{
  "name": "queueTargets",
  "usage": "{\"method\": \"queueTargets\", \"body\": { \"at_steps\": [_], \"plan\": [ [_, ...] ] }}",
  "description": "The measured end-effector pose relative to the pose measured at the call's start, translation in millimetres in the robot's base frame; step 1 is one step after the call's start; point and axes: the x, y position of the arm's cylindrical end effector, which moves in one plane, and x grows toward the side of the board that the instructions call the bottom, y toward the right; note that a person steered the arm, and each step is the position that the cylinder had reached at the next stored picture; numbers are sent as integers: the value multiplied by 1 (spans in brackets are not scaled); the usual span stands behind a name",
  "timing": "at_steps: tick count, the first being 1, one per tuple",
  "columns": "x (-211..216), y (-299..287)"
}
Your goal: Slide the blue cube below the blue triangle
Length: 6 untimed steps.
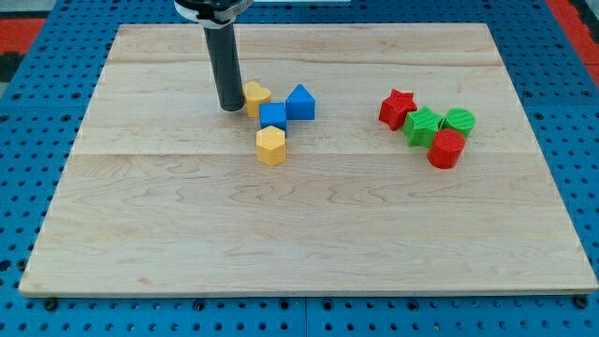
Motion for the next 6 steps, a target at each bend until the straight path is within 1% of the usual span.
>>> {"method": "queueTargets", "body": {
  "at_steps": [2, 3, 5, 6],
  "plan": [
    [25, 3],
    [25, 3],
    [25, 58],
    [25, 61]
  ]
}}
